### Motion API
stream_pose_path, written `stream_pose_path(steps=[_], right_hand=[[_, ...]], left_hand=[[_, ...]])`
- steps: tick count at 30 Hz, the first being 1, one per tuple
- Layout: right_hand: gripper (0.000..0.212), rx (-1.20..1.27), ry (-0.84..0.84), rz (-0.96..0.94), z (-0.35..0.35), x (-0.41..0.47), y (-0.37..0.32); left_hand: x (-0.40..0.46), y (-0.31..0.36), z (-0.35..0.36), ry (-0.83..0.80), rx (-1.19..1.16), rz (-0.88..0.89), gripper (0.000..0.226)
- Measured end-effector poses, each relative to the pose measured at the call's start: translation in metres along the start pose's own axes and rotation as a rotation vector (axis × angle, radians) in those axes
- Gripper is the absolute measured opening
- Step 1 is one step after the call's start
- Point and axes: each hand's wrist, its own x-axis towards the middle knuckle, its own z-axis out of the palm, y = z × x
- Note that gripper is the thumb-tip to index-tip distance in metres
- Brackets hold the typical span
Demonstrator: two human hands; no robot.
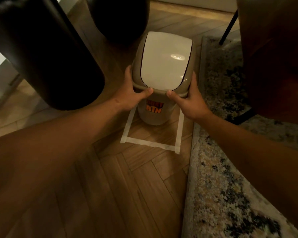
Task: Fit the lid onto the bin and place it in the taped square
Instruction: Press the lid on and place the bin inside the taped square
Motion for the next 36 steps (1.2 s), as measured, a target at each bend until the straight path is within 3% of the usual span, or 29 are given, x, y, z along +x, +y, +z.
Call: stream_pose_path(steps=[13, 20, 25, 29, 32, 36], right_hand=[[0.124, -0.121, -0.043, -0.047, -0.001, -0.007, -0.012], [0.115, -0.033, -0.059, 0.079, -0.023, 0.021, -0.005], [0.120, -0.035, -0.035, 0.181, -0.028, 0.026, -0.010], [0.099, 0.045, 0.140, 0.335, -0.030, 0.027, -0.013], [0.088, 0.152, 0.126, 0.444, -0.027, 0.022, -0.011], [0.081, 0.232, 0.126, 0.453, -0.021, 0.014, -0.014]], left_hand=[[-0.021, -0.019, 0.002, 0.028, 0.032, 0.056, 0.113], [0.014, 0.003, 0.006, -0.044, -0.047, -0.032, 0.108], [0.019, 0.009, 0.000, 0.020, -0.076, -0.106, 0.088], [0.017, 0.017, -0.003, 0.120, -0.088, -0.191, 0.080], [0.015, 0.026, 0.000, 0.098, -0.153, -0.264, 0.072], [0.013, 0.023, 0.002, 0.110, -0.202, -0.290, 0.070]])
